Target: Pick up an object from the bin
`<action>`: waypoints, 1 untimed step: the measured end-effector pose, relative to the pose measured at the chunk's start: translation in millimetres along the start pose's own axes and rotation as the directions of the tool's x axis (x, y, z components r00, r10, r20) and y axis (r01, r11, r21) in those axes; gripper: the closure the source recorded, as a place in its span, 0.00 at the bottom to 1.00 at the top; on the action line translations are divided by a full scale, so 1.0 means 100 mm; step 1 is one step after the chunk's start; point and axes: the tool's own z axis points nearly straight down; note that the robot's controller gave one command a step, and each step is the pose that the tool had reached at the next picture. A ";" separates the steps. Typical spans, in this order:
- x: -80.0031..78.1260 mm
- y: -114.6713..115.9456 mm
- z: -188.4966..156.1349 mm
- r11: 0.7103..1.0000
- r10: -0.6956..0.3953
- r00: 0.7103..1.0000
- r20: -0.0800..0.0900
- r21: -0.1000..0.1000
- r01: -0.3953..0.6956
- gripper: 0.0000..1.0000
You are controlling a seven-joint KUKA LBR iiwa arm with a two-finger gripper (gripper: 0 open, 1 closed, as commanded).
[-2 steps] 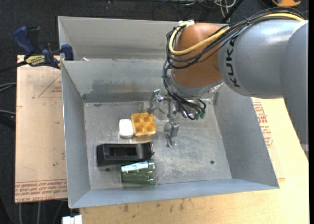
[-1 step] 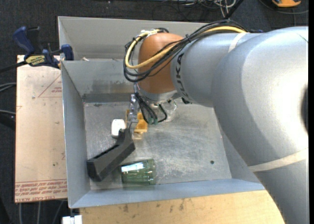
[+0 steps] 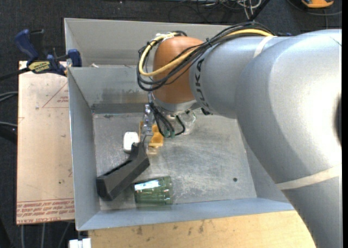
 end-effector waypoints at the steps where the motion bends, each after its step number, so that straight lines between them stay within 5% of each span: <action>1: 0.00 0.00 0.00 1.000 0.000 1.000 0.000 0.000 0.000 1.00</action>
Offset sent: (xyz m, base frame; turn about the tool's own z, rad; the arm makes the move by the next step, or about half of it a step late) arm 0.0000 0.0000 0.0000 0.0000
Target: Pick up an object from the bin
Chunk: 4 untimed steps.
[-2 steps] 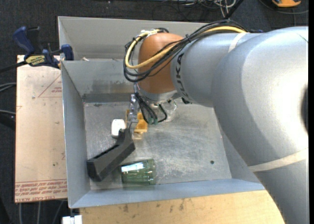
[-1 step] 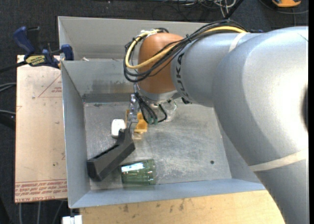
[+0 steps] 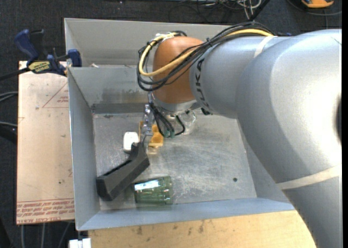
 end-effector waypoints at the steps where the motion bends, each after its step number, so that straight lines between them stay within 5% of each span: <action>1: 0.00 0.00 0.00 1.000 0.000 1.000 0.000 0.000 0.000 1.00; 4: 0.00 0.00 0.00 1.000 0.000 1.000 0.001 0.000 0.000 1.00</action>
Offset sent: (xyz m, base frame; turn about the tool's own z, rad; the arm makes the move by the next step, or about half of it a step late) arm 0.0000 0.0000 0.0000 0.0000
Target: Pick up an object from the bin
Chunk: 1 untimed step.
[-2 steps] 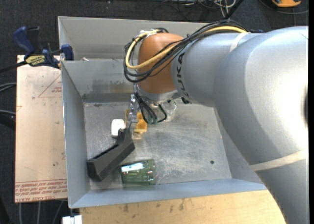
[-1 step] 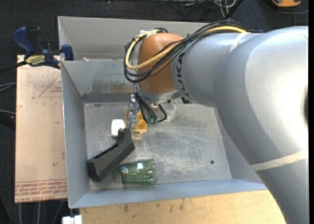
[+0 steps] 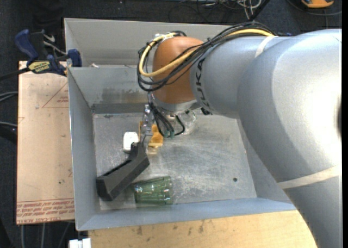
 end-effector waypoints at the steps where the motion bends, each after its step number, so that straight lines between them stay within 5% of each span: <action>1: 0.00 0.00 0.00 1.000 0.000 1.000 0.000 0.000 0.000 1.00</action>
Offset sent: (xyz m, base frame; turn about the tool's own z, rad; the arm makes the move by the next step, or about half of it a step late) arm 0.0000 0.0000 0.0000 0.0000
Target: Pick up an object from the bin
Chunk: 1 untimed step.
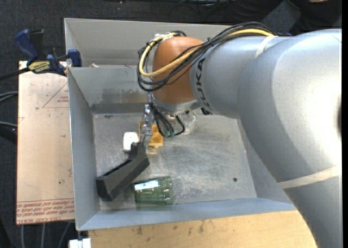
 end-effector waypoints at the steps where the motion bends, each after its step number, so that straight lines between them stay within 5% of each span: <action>1: 0.00 0.00 0.00 1.000 0.000 1.000 0.000 0.000 0.000 1.00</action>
Offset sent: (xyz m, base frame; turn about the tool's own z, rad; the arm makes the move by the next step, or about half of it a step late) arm 0.0000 0.0000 0.0000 0.0000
